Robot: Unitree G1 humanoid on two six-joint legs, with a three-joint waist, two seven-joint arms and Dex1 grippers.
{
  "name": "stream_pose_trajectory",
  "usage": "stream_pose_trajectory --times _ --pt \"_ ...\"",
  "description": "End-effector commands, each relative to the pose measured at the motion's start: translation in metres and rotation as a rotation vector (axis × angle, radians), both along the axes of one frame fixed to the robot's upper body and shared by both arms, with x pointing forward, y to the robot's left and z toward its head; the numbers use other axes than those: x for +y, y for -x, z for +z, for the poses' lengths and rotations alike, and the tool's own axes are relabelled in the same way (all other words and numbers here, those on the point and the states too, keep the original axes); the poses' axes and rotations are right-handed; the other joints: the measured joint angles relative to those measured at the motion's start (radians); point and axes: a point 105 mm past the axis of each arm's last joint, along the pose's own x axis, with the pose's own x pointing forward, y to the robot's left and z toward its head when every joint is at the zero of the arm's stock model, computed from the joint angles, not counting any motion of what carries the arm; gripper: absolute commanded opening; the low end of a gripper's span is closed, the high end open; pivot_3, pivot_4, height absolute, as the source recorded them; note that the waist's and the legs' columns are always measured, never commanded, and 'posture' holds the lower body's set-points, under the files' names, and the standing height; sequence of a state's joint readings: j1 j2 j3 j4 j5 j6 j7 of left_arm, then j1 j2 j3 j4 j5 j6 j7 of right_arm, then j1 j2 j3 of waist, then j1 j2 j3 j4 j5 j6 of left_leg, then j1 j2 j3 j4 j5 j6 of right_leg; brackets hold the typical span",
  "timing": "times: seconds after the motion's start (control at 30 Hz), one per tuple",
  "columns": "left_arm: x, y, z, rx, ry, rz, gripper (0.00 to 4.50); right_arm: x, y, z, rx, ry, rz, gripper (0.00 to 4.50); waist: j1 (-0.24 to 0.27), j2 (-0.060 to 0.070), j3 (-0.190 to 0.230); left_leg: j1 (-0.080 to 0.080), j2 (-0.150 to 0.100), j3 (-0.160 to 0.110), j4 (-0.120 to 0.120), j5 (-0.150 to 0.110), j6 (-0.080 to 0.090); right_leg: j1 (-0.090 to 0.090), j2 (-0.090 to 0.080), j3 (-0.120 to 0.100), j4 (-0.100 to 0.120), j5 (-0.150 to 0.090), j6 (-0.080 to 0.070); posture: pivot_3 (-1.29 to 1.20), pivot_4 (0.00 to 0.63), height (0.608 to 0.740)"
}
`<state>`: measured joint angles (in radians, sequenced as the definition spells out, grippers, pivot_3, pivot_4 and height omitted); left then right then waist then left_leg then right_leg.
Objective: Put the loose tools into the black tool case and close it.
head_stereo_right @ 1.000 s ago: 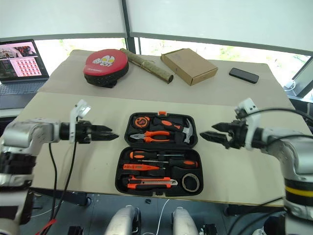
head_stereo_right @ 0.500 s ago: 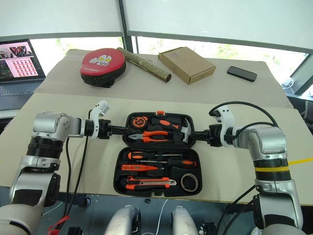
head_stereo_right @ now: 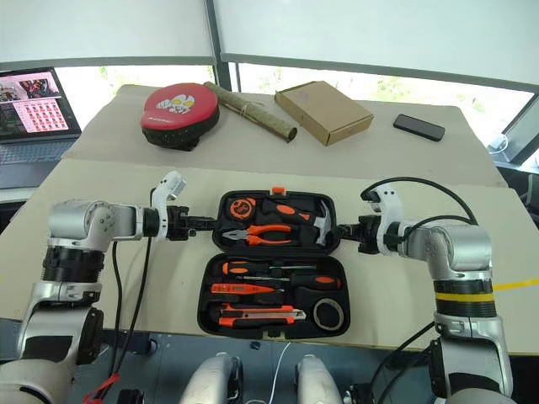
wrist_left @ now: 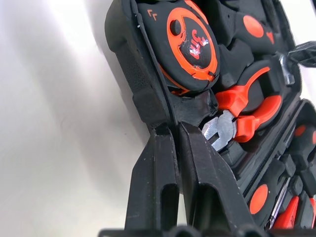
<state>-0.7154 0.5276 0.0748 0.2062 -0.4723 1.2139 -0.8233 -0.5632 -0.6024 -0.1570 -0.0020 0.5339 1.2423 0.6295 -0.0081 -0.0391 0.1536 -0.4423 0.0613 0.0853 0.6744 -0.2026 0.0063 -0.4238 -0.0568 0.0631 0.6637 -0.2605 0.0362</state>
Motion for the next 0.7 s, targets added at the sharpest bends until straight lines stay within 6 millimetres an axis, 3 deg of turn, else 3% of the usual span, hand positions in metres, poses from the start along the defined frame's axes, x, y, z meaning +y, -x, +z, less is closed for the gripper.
stream_pose_trajectory --times 0.03,0.17,0.3,0.43,0.7 --pt "-0.019 -0.005 0.046 -0.340 0.066 -0.050 0.00 0.000 -0.005 0.054 -0.287 -0.040 -0.020 0.04 0.004 0.000 0.000 0.000 0.000 0.000 0.000 0.000 0.000 0.000 0.000 0.000 0.000 0.000 0.000 0.00 0.150 0.740" --pt "-0.013 -0.010 0.060 -0.648 -0.002 -0.001 0.00 -0.008 -0.002 0.070 -0.480 0.041 -0.064 0.04 0.004 0.000 0.000 -0.002 -0.001 0.000 0.000 0.000 0.000 -0.001 -0.001 0.000 0.000 0.000 0.001 0.00 0.150 0.740" --pt "-0.005 -0.012 0.056 -0.752 -0.086 0.043 0.00 -0.008 0.006 0.069 -0.591 0.130 -0.055 0.04 0.004 0.000 0.000 -0.003 -0.001 0.000 -0.001 0.000 0.000 -0.002 -0.001 0.000 -0.002 0.000 0.001 0.00 0.150 0.740" --pt "-0.010 0.010 0.030 -0.903 -0.235 -0.034 0.00 -0.004 0.032 0.037 -0.726 0.320 0.054 0.04 0.006 0.000 0.000 -0.002 -0.002 0.001 -0.006 0.000 0.000 -0.001 -0.001 0.000 -0.007 0.000 0.001 0.00 0.150 0.740" --pt "0.010 0.027 0.015 -1.035 -0.360 0.034 0.00 -0.011 0.061 0.015 -0.952 0.580 0.196 0.04 0.007 0.001 -0.001 0.003 -0.002 0.001 -0.006 0.000 0.000 0.003 -0.002 0.000 -0.007 0.001 0.001 0.00 0.150 0.740"
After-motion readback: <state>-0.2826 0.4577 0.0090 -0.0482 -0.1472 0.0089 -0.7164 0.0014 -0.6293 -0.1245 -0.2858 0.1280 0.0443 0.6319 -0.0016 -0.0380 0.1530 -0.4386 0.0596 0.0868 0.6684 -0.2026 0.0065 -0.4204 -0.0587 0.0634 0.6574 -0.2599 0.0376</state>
